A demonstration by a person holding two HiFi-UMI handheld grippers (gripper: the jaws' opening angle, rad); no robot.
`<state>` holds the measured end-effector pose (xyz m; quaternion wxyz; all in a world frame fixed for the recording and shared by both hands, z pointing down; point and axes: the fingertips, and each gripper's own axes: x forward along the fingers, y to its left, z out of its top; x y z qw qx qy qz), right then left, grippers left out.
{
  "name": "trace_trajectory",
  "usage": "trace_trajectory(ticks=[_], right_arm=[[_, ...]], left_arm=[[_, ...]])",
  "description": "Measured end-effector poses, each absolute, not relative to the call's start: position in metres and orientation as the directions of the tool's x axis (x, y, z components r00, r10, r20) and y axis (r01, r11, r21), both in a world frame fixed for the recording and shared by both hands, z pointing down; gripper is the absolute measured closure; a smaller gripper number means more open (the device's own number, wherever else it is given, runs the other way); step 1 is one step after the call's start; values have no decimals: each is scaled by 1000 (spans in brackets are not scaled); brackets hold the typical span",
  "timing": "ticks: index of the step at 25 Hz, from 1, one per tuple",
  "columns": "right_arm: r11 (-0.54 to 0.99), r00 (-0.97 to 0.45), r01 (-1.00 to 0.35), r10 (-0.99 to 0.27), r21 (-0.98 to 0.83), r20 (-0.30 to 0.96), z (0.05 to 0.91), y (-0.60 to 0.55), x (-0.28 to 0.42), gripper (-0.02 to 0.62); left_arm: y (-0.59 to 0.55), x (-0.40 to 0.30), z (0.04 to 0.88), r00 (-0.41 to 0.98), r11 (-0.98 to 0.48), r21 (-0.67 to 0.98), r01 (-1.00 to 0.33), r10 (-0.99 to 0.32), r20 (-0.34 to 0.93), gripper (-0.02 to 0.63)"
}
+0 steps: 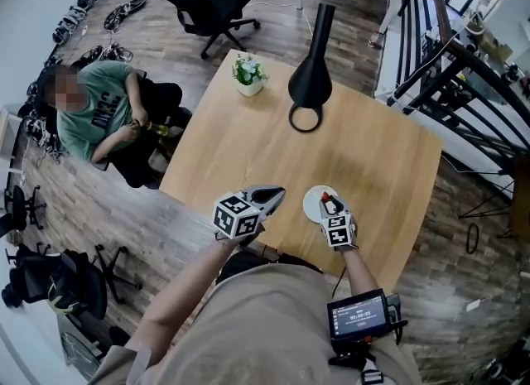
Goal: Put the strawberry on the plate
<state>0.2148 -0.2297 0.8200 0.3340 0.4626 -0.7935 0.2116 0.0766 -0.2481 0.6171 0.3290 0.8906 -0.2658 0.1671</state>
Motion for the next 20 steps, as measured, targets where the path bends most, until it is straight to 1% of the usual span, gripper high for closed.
trace_trajectory(ticks=[8, 13, 20], right_arm=[[442, -307, -897, -587, -21, 749, 830, -216, 247, 460], [443, -273, -896, -512, -22, 814, 861, -209, 255, 460], [489, -256, -872, -426, -17, 868, 908, -208, 240, 460]], left_arm=[[-240, 80, 637, 791, -631, 500, -594, -345, 505, 604], [-233, 86, 638, 794, -636, 504, -585, -322, 516, 604], [-228, 74, 634, 784, -619, 505, -602, -336, 522, 604]])
